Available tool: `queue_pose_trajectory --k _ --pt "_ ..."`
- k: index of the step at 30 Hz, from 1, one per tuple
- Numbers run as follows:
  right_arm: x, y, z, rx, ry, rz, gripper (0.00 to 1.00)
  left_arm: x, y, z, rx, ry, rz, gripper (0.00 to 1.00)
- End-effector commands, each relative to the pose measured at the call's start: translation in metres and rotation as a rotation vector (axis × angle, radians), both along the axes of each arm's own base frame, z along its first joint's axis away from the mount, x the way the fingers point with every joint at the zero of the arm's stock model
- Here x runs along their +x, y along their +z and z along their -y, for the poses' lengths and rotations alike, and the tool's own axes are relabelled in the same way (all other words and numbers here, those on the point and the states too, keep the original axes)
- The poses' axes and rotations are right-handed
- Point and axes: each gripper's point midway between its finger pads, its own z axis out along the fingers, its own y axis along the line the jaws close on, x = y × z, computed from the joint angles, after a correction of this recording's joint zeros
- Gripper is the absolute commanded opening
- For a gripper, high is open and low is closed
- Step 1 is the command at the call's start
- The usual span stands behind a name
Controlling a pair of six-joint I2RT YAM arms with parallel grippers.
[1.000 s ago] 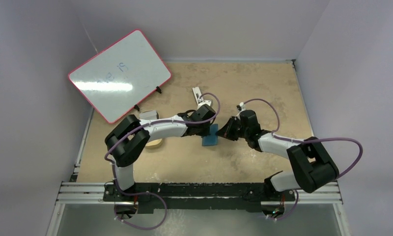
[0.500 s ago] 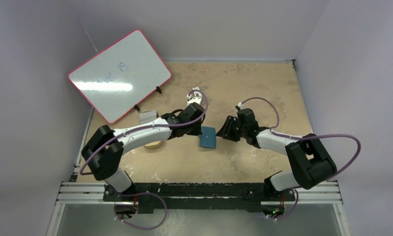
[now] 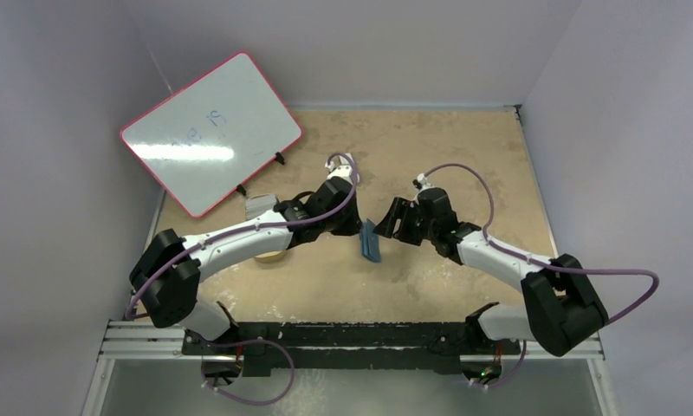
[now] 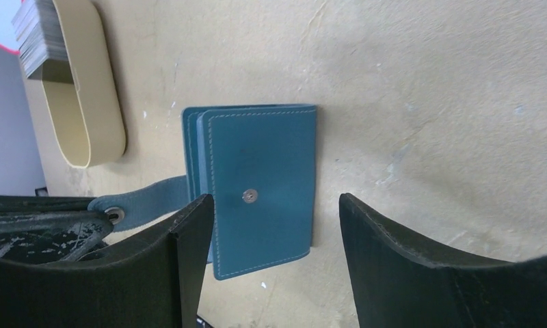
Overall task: Put the credit cards into the card holder
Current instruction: Open the card holder at the center of the board.
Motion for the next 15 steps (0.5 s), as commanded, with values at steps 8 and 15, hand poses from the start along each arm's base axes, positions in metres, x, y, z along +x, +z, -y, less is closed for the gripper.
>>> queue_pose_trajectory --k 8,15 --pt "-0.001 0.016 -0.022 0.067 0.058 0.016 0.7 0.007 0.025 0.012 -0.097 0.007 0.036 0.0" --pt "0.001 0.002 -0.013 -0.004 0.024 -0.011 0.7 0.006 0.022 0.015 -0.103 -0.001 0.024 0.0"
